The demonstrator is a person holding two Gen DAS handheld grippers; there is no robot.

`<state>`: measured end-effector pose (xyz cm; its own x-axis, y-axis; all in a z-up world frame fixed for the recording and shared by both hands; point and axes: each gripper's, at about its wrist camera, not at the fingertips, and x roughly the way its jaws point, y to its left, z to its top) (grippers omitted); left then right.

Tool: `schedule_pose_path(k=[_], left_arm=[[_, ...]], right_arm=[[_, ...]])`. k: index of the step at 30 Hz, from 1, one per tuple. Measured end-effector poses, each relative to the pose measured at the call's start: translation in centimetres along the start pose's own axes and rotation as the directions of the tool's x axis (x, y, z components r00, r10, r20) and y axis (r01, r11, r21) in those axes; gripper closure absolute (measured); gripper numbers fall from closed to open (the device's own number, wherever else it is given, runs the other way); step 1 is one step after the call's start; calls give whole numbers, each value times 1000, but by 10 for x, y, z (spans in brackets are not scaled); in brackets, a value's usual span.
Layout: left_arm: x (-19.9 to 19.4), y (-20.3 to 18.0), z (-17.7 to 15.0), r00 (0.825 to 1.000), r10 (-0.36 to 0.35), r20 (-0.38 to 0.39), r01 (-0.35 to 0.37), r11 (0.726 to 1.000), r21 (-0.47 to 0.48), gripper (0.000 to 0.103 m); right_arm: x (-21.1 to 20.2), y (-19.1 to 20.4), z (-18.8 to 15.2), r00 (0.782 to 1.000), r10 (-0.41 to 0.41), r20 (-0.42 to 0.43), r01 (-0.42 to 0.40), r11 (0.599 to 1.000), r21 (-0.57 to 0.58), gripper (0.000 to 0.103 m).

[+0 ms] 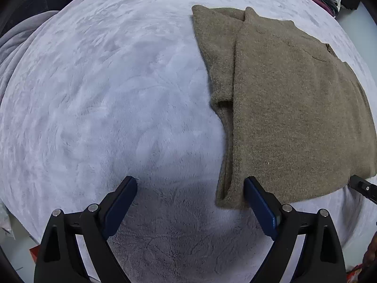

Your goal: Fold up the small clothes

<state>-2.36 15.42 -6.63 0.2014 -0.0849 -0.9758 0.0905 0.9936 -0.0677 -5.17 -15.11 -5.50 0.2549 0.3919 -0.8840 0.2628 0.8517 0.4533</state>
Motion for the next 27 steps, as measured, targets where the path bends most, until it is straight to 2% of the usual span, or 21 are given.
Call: schedule_pose_path(k=[2, 4, 6, 8, 17, 20, 22, 24, 27], left_arm=[[0, -2, 1, 1000, 7, -6, -7, 1000, -3, 10], [0, -3, 4, 1000, 14, -11, -14, 1000, -5, 10], [0, -5, 5, 1000, 21, -13, -21, 1000, -3, 10], [1, -9, 6, 999, 34, -18, -34, 999, -3, 2], [17, -20, 11, 998, 49, -41, -49, 999, -1, 1], [21, -22, 12, 998, 51, -48, -51, 999, -5, 1], [27, -19, 14, 997, 42, -61, -42, 999, -11, 1], [29, -17, 17, 997, 32, -76, -34, 999, -18, 1], [31, -12, 21, 995, 30, -91, -33, 999, -26, 1]], right_arm=[[-3, -5, -6, 1000, 7, 1, -7, 1000, 10, 68], [-3, -8, -10, 1000, 6, -15, -6, 1000, 20, 62], [-5, -9, -9, 1000, 11, -22, -10, 1000, 20, 62], [-9, -9, -10, 1000, 10, -25, -10, 1000, 12, 61], [0, -7, -11, 999, 22, -37, -22, 1000, 3, 55], [2, -6, -11, 999, 37, -40, -37, 999, 8, 49], [2, -3, -11, 998, 47, -40, -47, 999, 7, 38], [0, -1, -10, 998, 57, -37, -57, 998, 1, 32], [-1, 2, -9, 997, 69, -40, -69, 998, -12, 32]])
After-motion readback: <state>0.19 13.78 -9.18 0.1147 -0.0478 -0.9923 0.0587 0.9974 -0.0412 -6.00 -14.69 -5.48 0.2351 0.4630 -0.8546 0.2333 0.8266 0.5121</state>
